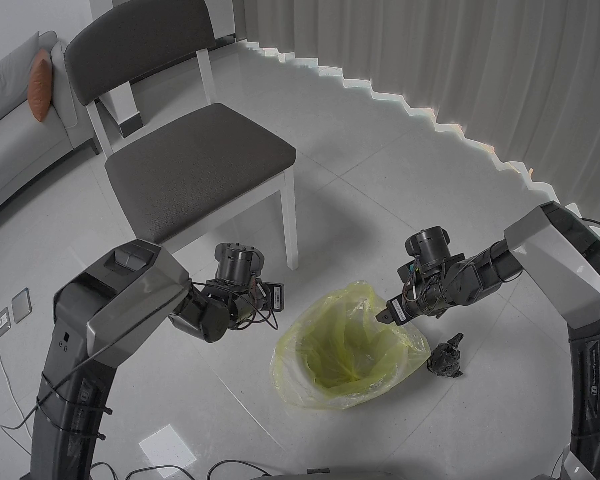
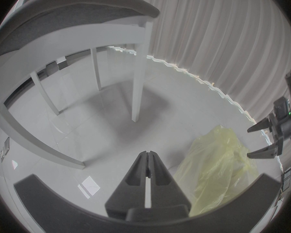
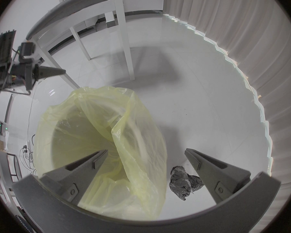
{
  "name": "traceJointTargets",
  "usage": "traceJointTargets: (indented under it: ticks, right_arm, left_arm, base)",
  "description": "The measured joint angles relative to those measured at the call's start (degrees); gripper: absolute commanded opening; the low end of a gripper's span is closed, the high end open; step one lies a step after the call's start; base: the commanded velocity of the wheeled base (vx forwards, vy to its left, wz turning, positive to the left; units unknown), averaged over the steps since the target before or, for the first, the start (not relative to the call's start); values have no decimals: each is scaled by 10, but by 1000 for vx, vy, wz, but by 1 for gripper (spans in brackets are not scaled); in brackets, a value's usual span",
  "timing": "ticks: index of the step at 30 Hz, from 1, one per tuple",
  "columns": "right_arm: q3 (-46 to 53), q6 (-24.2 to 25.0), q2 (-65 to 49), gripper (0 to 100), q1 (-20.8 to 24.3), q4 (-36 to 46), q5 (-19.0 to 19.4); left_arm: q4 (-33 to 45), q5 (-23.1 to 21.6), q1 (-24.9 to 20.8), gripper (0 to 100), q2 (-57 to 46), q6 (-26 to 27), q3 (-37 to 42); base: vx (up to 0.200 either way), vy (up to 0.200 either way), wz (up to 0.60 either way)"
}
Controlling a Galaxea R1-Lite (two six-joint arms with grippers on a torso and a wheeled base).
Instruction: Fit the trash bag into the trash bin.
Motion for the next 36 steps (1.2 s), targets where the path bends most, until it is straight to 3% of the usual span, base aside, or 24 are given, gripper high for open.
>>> traceJointTargets:
  ticks: [6, 7, 25, 36]
  right_arm:
    - [-21, -3, 31, 100, 0, 0, 0]
    - [-23, -4, 35, 0, 1, 0, 0]
    - [-49, 2, 56, 0, -33, 1, 0]
    - [-82, 5, 107, 0, -17, 0, 0]
  left_arm:
    - [-37, 0, 10, 0, -30, 0, 48]
    - [-43, 0, 12, 0, -34, 0, 56]
    - [-92, 4, 18, 0, -56, 1, 115]
    - [-93, 6, 16, 0, -57, 1, 125]
  base:
    - [0, 0, 0]
    - [0, 0, 0]
    - [0, 0, 0]
    - [0, 0, 0]
